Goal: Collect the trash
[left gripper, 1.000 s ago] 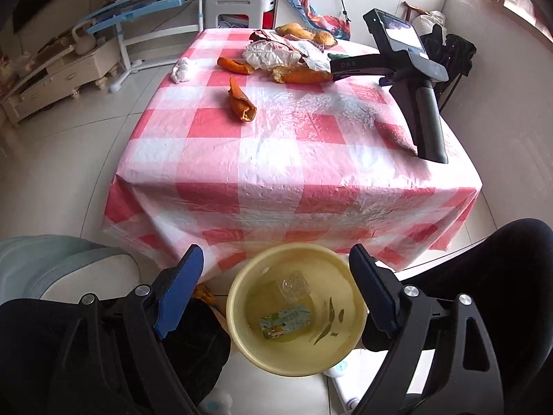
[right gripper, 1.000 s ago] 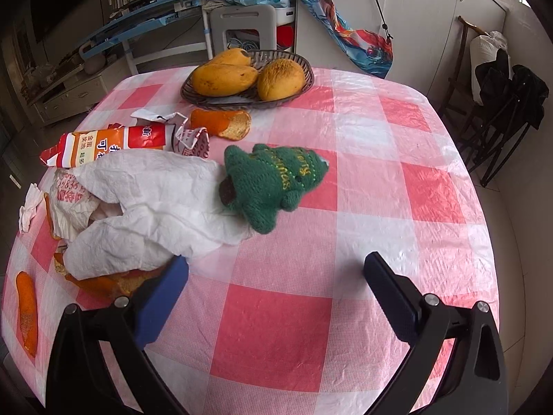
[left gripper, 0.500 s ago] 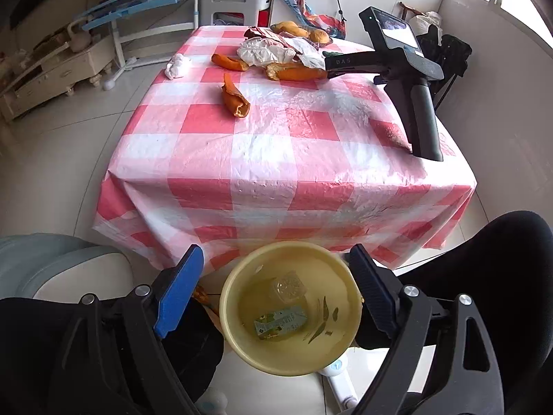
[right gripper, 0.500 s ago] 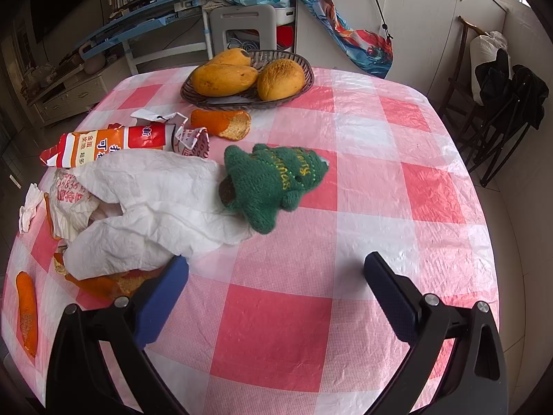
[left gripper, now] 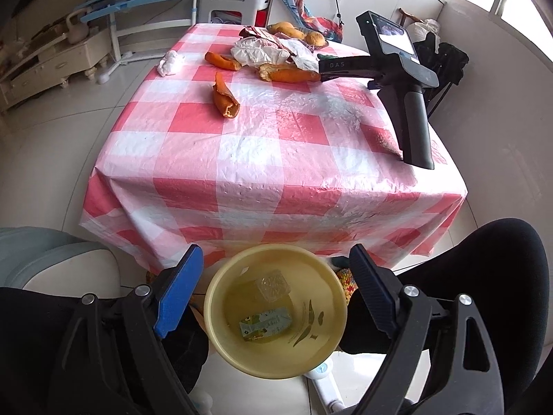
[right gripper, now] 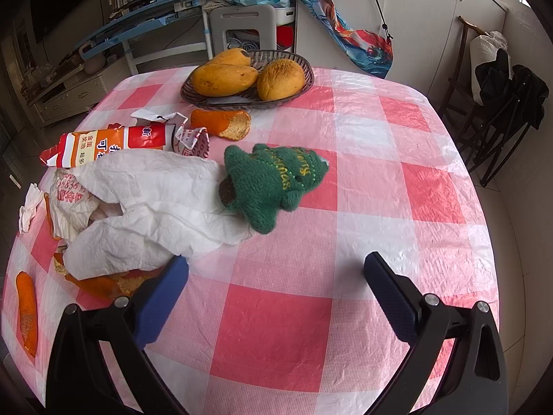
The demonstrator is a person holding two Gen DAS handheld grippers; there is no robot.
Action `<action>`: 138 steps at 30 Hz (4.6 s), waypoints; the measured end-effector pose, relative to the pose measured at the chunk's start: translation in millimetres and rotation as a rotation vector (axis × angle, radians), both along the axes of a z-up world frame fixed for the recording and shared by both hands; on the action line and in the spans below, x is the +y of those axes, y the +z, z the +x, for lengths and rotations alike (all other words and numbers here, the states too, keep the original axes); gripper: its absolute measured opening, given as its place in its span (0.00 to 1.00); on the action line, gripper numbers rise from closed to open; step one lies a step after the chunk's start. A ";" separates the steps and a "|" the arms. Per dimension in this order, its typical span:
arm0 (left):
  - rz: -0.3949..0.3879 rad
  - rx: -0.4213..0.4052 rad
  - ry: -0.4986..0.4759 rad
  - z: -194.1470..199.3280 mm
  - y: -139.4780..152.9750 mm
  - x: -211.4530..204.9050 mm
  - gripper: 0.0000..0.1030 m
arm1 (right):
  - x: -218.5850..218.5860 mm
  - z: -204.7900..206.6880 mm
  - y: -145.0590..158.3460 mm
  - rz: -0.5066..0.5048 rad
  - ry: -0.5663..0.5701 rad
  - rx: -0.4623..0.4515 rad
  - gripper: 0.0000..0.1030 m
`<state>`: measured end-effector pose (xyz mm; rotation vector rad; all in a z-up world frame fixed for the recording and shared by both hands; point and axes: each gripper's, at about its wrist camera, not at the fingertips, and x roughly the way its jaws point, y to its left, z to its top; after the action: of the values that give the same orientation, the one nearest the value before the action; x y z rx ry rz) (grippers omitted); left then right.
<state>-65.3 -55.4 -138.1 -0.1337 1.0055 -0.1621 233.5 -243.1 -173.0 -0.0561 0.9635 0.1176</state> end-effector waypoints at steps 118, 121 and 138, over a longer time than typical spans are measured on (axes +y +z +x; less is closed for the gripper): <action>-0.131 -0.331 0.370 51.5 59.0 87.8 0.16 | 136.4 -55.9 66.4 0.278 0.499 -0.021 0.21; -0.130 -0.356 0.383 46.0 63.0 89.9 0.16 | 100.7 -88.9 67.0 0.305 0.451 -0.011 0.21; -0.088 -0.362 0.317 12.3 60.9 77.2 0.16 | 83.1 -237.4 23.9 0.236 0.442 0.163 0.33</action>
<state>-53.0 21.8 -77.2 -0.3296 0.6067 0.0593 -3.9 -160.0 -149.0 -0.0418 1.0818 0.6504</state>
